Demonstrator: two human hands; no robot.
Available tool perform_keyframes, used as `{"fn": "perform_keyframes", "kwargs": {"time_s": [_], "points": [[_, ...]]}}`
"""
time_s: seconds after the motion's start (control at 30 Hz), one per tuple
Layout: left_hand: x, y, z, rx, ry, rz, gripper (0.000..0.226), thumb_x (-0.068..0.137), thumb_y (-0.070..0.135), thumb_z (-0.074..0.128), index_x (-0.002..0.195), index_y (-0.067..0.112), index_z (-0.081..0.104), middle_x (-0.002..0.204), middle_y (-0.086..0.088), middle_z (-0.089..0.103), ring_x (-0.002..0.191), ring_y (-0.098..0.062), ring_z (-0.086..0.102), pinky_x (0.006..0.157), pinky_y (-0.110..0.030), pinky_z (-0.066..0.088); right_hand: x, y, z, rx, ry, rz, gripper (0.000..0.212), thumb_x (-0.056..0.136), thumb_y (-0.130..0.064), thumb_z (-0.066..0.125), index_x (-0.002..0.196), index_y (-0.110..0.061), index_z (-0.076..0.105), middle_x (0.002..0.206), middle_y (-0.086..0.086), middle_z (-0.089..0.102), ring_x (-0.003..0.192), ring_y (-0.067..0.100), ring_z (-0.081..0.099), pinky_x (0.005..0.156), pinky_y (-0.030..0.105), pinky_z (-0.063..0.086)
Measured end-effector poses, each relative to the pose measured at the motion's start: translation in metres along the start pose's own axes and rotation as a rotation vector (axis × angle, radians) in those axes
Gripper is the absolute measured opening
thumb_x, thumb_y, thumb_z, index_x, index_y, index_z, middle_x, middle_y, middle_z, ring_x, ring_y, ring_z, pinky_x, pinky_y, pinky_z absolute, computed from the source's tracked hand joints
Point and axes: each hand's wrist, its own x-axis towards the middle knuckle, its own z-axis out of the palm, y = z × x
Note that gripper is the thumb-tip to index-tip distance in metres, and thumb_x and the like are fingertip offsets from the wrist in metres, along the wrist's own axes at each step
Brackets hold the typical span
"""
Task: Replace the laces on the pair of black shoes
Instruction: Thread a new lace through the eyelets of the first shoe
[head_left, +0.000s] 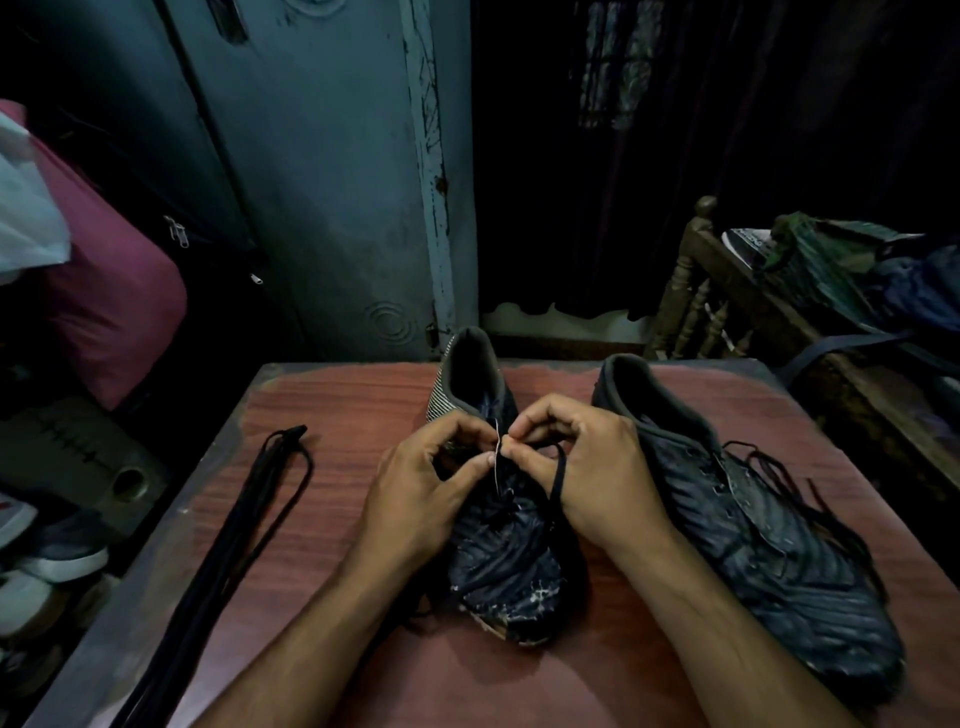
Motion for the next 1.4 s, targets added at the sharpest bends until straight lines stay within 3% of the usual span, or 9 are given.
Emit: {"fn": "perform_keyframes", "kwargs": {"time_s": [0.17, 0.37, 0.6, 0.9, 1.0, 1.13, 1.23, 1.3, 1.4], "points": [[0.001, 0.001, 0.0, 0.004, -0.017, 0.019, 0.011, 0.086, 0.023, 0.074, 0.093, 0.032, 0.071, 0.091, 0.015, 0.072, 0.086, -0.006, 0.069, 0.08, -0.034, 0.056, 0.0, 0.004, 0.001, -0.024, -0.014, -0.016, 0.019, 0.08, -0.011, 0.085, 0.083, -0.022, 0.07, 0.078, -0.012, 0.072, 0.071, 0.007, 0.071, 0.068, 0.032, 0.059], [0.007, -0.004, -0.007, -0.038, 0.014, -0.005, 0.022, 0.086, 0.016, 0.066, 0.098, 0.03, 0.078, 0.096, 0.015, 0.068, 0.093, -0.005, 0.066, 0.082, -0.02, 0.049, 0.0, 0.006, 0.002, 0.018, -0.016, 0.005, 0.019, 0.08, -0.008, 0.084, 0.085, -0.019, 0.069, 0.077, -0.009, 0.071, 0.073, 0.006, 0.069, 0.068, 0.014, 0.051], [0.01, -0.003, -0.018, -0.026, 0.126, -0.19, 0.013, 0.084, 0.029, 0.059, 0.075, 0.022, 0.065, 0.07, 0.004, 0.065, 0.059, -0.012, 0.058, 0.052, -0.022, 0.044, 0.0, 0.006, 0.002, -0.05, -0.029, -0.053, 0.018, 0.08, -0.008, 0.084, 0.083, -0.02, 0.071, 0.081, -0.013, 0.07, 0.074, 0.003, 0.068, 0.065, 0.012, 0.051], [0.012, 0.007, -0.025, -0.835, 0.176, -0.471, 0.032, 0.097, 0.004, 0.035, 0.07, 0.014, 0.047, 0.09, -0.01, 0.072, 0.087, -0.024, 0.076, 0.062, -0.023, 0.059, -0.001, 0.004, 0.001, -0.12, -0.086, -0.132, 0.021, 0.082, -0.006, 0.081, 0.082, -0.025, 0.071, 0.085, -0.016, 0.065, 0.081, 0.001, 0.066, 0.071, 0.008, 0.043], [0.013, 0.007, -0.026, -0.926, 0.137, -0.46, 0.029, 0.094, 0.005, 0.033, 0.071, 0.017, 0.044, 0.082, -0.007, 0.066, 0.059, -0.016, 0.063, 0.054, -0.021, 0.052, -0.001, 0.005, 0.0, -0.126, -0.104, -0.14, 0.021, 0.082, -0.006, 0.08, 0.084, -0.025, 0.072, 0.087, -0.015, 0.065, 0.083, 0.003, 0.066, 0.072, 0.009, 0.044], [0.013, 0.007, -0.028, -0.665, 0.15, -0.342, 0.036, 0.092, 0.002, 0.039, 0.067, 0.024, 0.054, 0.068, -0.004, 0.039, 0.042, -0.006, 0.023, 0.044, -0.023, 0.026, -0.002, 0.005, 0.001, -0.138, -0.135, -0.158, 0.021, 0.081, -0.005, 0.08, 0.087, -0.024, 0.073, 0.091, -0.013, 0.065, 0.087, 0.004, 0.065, 0.076, 0.009, 0.044], [0.013, 0.0, -0.04, -0.074, 0.038, -0.123, 0.024, 0.095, 0.012, 0.057, 0.082, 0.028, 0.068, 0.067, 0.002, 0.053, 0.045, -0.003, 0.04, 0.045, -0.022, 0.035, -0.002, 0.005, 0.001, -0.145, -0.155, -0.161, 0.02, 0.082, -0.005, 0.078, 0.088, -0.023, 0.074, 0.093, -0.014, 0.064, 0.088, 0.005, 0.066, 0.077, 0.01, 0.047], [0.014, -0.004, -0.05, 0.283, -0.163, -0.013, 0.019, 0.084, 0.045, 0.074, 0.102, 0.044, 0.073, 0.081, 0.016, 0.067, 0.067, 0.004, 0.058, 0.064, -0.021, 0.046, -0.002, 0.005, 0.001, -0.159, -0.156, -0.173, 0.02, 0.081, -0.005, 0.078, 0.089, -0.024, 0.074, 0.093, -0.014, 0.064, 0.088, 0.005, 0.066, 0.078, 0.011, 0.048], [0.015, -0.008, -0.058, 0.411, -0.315, 0.003, 0.028, 0.077, 0.052, 0.081, 0.104, 0.05, 0.075, 0.095, 0.024, 0.069, 0.093, 0.004, 0.064, 0.081, -0.019, 0.044, -0.002, 0.006, 0.002, -0.181, -0.156, -0.18, 0.021, 0.081, -0.006, 0.077, 0.09, -0.025, 0.073, 0.094, -0.015, 0.063, 0.088, 0.005, 0.065, 0.078, 0.016, 0.051]]}}
